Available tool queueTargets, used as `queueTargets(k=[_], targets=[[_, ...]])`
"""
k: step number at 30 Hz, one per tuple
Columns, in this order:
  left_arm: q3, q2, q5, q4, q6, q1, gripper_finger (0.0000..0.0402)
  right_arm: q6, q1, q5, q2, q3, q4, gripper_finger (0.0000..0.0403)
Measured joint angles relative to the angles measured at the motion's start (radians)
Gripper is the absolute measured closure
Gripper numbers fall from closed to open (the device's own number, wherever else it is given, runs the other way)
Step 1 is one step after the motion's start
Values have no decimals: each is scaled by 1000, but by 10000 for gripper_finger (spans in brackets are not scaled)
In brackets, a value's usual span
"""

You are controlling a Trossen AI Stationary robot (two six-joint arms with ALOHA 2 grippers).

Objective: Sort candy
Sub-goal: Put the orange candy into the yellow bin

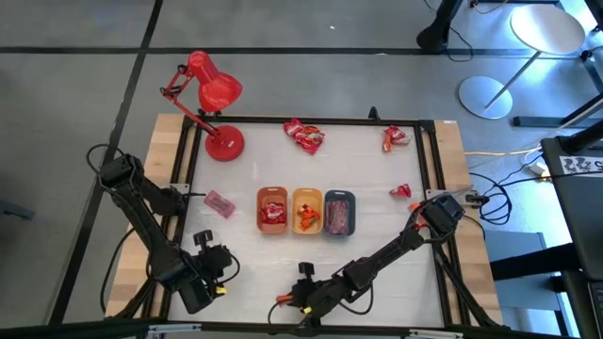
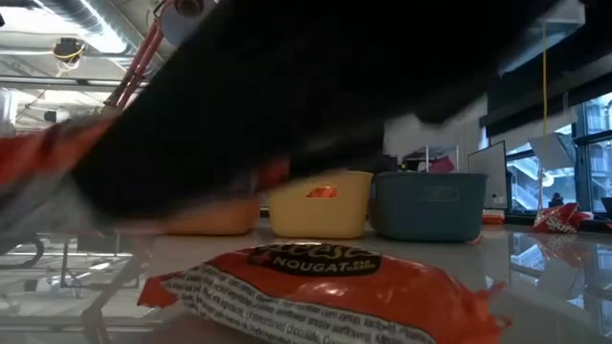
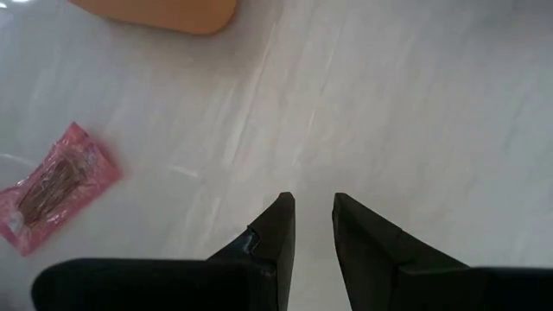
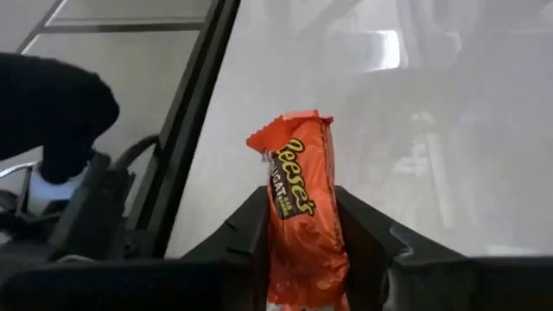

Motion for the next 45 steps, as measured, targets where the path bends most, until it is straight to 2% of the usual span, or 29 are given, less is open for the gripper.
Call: queueTargets(k=[6, 15, 20, 24, 29, 38, 45], targets=[[-1, 0, 1, 23, -9, -10, 329, 33, -40, 49, -112, 0, -74, 301], [-1, 0, 1, 107, 3, -21, 329, 134, -202, 75, -280, 1, -388, 300], [-1, 0, 0, 136, 3, -24, 329, 216, -303, 98, -280, 0, -592, 300], [-1, 0, 0, 145, 6, -27, 329, 251, -359, 145, -272, -1, -666, 300], [-1, 0, 0, 158, 18, -28, 329, 266, -421, 144, -268, 0, -745, 300], [-1, 0, -2, 157, 30, -27, 329, 260, -495, 90, -220, -2, -762, 300], [-1, 0, -6, 162, 27, -36, 329, 253, -495, 78, -170, -3, -759, 299]])
